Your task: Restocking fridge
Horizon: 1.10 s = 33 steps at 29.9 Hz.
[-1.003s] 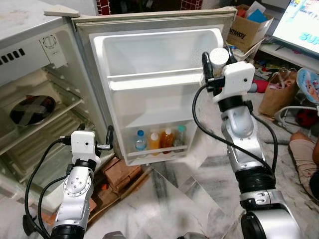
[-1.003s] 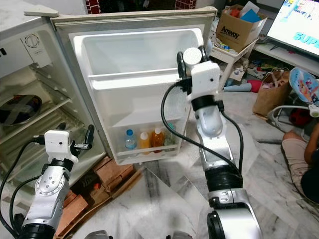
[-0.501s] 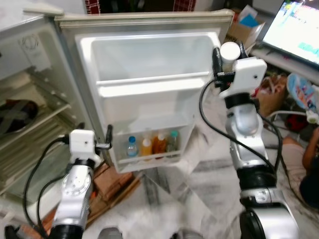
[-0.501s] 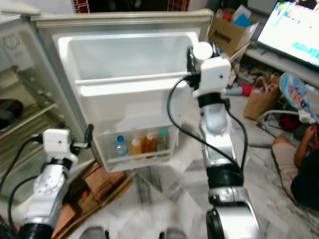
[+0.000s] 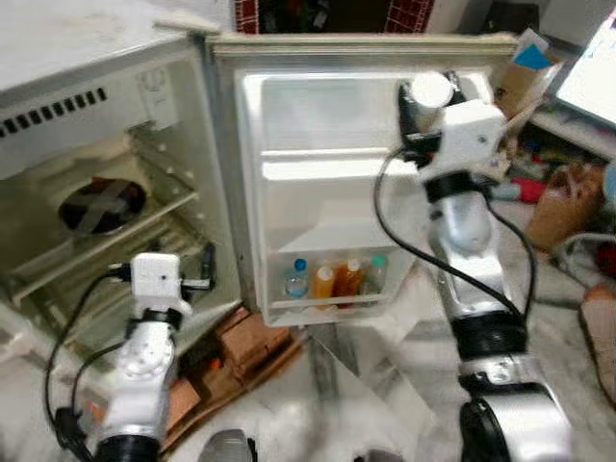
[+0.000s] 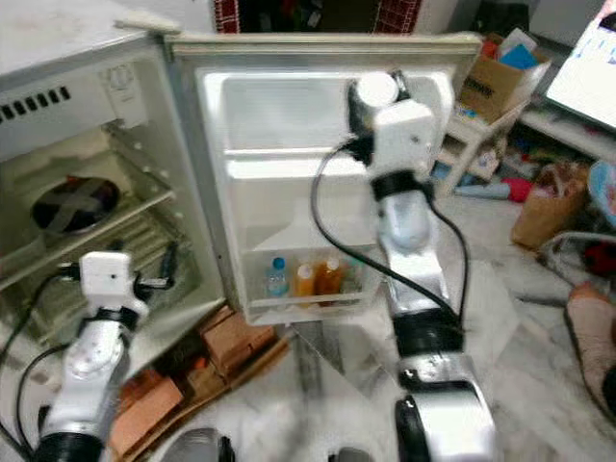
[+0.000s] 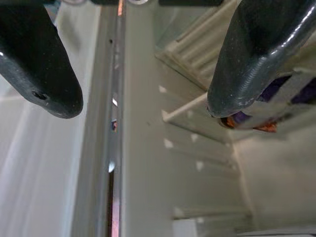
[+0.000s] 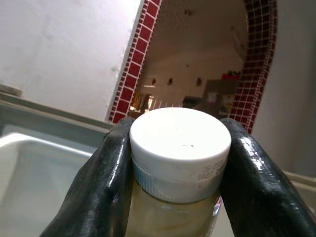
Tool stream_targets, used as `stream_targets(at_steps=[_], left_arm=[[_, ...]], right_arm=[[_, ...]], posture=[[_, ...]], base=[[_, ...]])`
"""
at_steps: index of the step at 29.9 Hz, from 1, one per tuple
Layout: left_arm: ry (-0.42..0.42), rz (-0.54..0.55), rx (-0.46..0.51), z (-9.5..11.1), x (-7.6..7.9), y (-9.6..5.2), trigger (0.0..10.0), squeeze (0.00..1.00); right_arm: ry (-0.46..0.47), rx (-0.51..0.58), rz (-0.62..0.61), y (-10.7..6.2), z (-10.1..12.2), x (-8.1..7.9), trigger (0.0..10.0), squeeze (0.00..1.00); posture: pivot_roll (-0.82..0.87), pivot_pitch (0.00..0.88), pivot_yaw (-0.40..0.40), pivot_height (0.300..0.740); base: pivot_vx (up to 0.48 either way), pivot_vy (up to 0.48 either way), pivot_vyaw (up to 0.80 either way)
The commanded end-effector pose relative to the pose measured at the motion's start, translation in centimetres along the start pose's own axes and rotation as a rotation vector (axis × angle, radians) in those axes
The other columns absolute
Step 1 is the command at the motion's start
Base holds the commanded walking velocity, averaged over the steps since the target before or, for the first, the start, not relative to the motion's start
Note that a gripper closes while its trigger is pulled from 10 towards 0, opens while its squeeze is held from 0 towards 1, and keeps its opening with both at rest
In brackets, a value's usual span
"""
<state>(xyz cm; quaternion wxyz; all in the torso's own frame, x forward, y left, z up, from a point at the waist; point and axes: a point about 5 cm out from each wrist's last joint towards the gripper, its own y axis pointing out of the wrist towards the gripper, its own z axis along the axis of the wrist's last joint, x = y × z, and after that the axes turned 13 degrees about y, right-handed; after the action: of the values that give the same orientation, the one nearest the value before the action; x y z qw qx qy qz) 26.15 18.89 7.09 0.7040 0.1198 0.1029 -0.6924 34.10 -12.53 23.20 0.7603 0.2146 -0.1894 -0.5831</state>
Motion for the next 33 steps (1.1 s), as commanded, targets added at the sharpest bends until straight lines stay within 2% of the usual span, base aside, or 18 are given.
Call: stream_targets(at_steps=[1,12,15,16,17,18,23,29,33], left_arm=[[-0.013,-0.021,0.0,0.1,0.8,0.0,10.0,0.0],[-0.02,-0.041,0.011,0.3,0.9,-0.1,10.0,0.0],[-0.031,-0.056,0.014,0.4,1.1,-0.2,10.0,0.0],[-0.03,-0.065,0.019,0.5,1.2,-0.4,10.0,0.0],[-0.03,-0.065,0.019,0.5,1.2,-0.4,10.0,0.0],[-0.03,-0.068,0.022,0.5,1.2,-0.5,10.0,0.0],[-0.023,-0.056,0.025,0.7,0.7,-0.8,10.0,0.0],[-0.015,-0.051,0.019,0.6,0.4,-1.5,10.0,0.0],[-0.011,-0.049,0.015,0.7,0.1,-1.8,10.0,0.0]], right_arm=[[-0.018,0.053,-0.034,0.4,1.2,1.1,10.0,0.0],[-0.055,0.028,-0.103,1.1,0.8,2.7,10.0,0.0],[-0.055,0.037,-0.114,1.9,1.0,3.1,10.0,0.0],[-0.071,0.05,-0.127,2.9,1.3,3.6,10.0,0.0],[-0.071,0.05,-0.127,2.9,1.3,3.6,10.0,0.0],[-0.092,0.06,-0.141,3.9,1.6,4.0,10.0,0.0],[-0.144,0.057,-0.172,5.3,1.8,4.9,10.0,0.0],[-0.13,-0.03,-0.239,5.1,-0.1,5.5,10.0,0.0],[-0.081,-0.115,-0.305,3.9,-2.2,5.8,10.0,0.0]], posture=[[0.04,0.0,-0.037,0.74],[0.05,0.0,-0.035,0.74],[0.05,0.0,-0.031,0.74],[0.06,0.0,-0.032,0.74],[0.06,0.0,-0.032,0.74],[0.07,0.0,-0.032,0.74],[0.09,0.0,-0.037,0.74],[0.13,0.0,-0.041,0.74],[0.15,0.0,-0.041,0.74]], base=[[0.0,0.0,0.0],[0.0,0.0,0.0],[0.0,0.0,0.0],[0.0,0.0,0.0],[0.0,0.0,0.0],[0.0,0.0,0.0],[0.0,0.0,0.0],[0.0,0.0,0.0],[0.0,0.0,0.0]])
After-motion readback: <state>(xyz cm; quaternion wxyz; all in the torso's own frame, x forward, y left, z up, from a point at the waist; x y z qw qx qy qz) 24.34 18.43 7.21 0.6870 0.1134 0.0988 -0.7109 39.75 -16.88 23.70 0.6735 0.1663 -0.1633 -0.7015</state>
